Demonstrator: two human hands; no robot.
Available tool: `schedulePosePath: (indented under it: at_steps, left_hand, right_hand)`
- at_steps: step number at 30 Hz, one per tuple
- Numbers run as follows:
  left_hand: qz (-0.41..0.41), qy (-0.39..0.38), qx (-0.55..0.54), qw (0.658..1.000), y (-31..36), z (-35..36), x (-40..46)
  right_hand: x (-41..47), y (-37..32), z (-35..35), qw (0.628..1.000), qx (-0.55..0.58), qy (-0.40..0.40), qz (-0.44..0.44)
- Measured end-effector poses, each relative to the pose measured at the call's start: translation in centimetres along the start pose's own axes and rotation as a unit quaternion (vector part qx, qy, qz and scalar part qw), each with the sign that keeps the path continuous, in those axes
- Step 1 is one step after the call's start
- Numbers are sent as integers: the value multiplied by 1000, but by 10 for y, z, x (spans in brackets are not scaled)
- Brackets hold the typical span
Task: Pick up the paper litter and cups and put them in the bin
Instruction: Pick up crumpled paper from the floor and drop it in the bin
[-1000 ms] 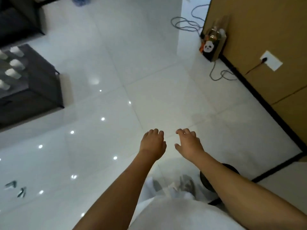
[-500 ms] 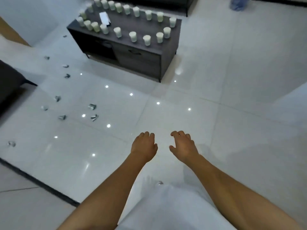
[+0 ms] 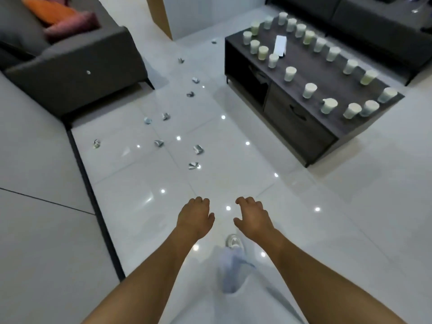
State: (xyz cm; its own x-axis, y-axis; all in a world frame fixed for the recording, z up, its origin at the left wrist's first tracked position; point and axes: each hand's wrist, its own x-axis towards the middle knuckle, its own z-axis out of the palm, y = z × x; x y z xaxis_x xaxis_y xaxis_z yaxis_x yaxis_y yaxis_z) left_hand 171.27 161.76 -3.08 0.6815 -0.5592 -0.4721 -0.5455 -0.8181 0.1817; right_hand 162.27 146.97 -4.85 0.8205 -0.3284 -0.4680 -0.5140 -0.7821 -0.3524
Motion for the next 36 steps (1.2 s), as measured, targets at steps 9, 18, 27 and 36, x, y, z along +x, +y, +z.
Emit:
schedulePosePath:
  at_steps: [9,18,27,36]
  left_hand:
    - [-96,18,-47,994,-45,-75,103]
    - [-130,4,-74,989,-152,-118,224]
    - [-111,-24,-67,991,-271,-176,365]
    - [-146,-62,-111,981,-337,-126,473]
  right_hand:
    - [149,-49,-72,996,-44,-37,-74]
    - [300,-122,-77,992,-57,-81,-73]
    - [462,-207,-89,995,-40,-85,-35]
    - [596,-203,-29,993,-31,-115,0]
